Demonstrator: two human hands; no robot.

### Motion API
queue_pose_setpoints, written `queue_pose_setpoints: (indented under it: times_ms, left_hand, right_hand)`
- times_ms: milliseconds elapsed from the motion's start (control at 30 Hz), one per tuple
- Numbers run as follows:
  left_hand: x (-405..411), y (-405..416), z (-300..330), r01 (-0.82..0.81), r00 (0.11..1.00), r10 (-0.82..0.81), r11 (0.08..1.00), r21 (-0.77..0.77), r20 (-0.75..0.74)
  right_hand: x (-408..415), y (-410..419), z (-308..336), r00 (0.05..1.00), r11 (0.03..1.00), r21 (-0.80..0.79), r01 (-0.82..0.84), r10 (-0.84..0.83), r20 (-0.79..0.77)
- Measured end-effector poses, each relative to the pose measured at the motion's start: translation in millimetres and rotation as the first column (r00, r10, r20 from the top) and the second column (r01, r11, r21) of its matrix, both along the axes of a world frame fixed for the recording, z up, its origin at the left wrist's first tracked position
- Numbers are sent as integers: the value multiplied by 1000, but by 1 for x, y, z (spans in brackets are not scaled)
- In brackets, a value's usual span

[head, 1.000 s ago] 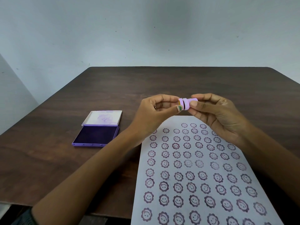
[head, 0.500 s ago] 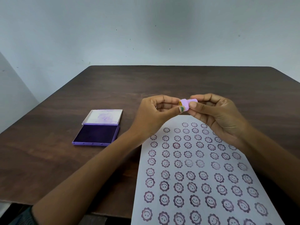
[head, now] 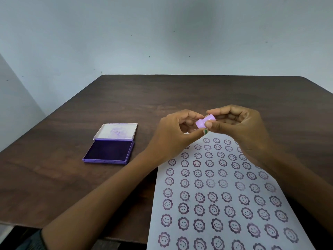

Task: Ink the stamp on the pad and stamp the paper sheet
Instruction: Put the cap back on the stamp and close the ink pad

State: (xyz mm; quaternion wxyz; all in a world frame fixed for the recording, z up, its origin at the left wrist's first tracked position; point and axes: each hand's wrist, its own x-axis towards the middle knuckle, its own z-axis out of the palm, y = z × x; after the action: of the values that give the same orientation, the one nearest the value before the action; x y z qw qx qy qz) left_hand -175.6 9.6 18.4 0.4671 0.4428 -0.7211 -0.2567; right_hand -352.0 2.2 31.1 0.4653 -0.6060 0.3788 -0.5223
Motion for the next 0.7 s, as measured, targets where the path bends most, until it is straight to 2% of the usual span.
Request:
queue_pose_setpoints:
  times_ms: [233,367,533,700]
  left_hand:
    - [2,0,-2,-10,996,13,999,-37,84]
    - [5,-1,-5,-34,983,40,999,-39,182]
    - [15,-1,-3,-83,934,99,995,-61,344]
    - [40,3,4,-140,925,164,986,-93,342]
  right_hand:
    - [2,0,0,991,993,-115,38,-52,-122]
    - [4,-1,-7,981,987,-151,57,-83,-173]
    - [2,-10,-18,983,992,-78,98,-109,-148]
    - [-4,-18,-25,989,994,9,112,-110,-99]
